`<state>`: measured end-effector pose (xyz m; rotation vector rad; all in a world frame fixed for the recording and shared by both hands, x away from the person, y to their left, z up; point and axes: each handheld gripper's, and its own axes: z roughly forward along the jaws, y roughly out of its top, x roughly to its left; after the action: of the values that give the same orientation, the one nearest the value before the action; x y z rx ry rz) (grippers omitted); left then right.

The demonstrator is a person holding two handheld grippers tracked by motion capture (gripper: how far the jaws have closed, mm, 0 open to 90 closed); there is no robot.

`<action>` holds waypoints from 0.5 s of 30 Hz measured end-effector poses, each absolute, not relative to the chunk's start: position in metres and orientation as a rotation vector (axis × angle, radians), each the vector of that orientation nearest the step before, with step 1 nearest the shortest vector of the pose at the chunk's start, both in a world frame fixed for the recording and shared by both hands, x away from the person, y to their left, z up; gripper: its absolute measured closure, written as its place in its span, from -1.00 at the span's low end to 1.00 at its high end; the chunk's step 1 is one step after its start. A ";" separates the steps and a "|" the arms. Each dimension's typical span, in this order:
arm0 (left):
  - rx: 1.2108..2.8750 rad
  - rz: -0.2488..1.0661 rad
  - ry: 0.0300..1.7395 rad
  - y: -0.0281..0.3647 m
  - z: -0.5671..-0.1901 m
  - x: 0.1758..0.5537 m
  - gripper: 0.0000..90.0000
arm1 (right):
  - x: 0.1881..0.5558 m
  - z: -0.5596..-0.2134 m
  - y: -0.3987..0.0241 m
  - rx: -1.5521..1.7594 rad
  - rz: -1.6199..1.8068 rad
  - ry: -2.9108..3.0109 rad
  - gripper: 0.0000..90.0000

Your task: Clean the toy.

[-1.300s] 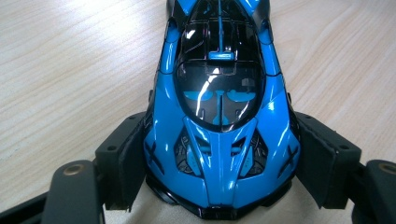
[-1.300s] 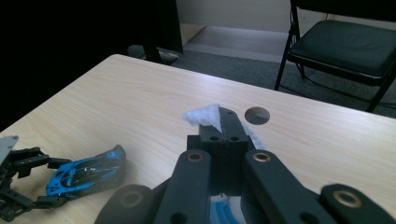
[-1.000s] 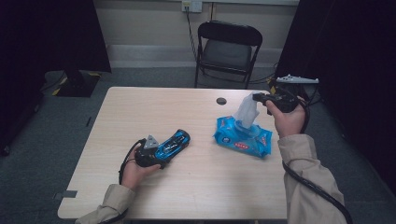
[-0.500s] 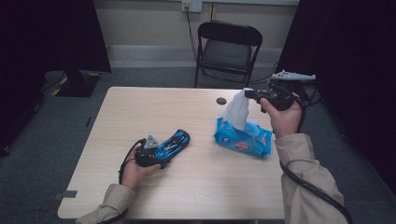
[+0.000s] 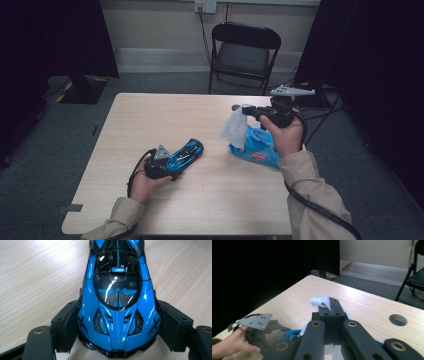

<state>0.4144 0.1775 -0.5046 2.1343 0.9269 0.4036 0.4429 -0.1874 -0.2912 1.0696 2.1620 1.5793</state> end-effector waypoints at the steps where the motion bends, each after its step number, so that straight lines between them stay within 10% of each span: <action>1: 2.134 0.403 0.927 0.177 -0.505 0.414 -0.43 | 0.442 -0.293 -0.184 1.062 1.586 2.174 1.00; 15: 2.133 0.405 0.928 0.177 -0.505 0.414 -0.43 | 0.441 -0.317 -0.132 0.972 1.627 2.319 1.00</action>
<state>0.4139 0.1775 -0.5047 2.1329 0.9281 0.4049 0.4411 -0.1324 -0.3171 0.9723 2.3185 1.6267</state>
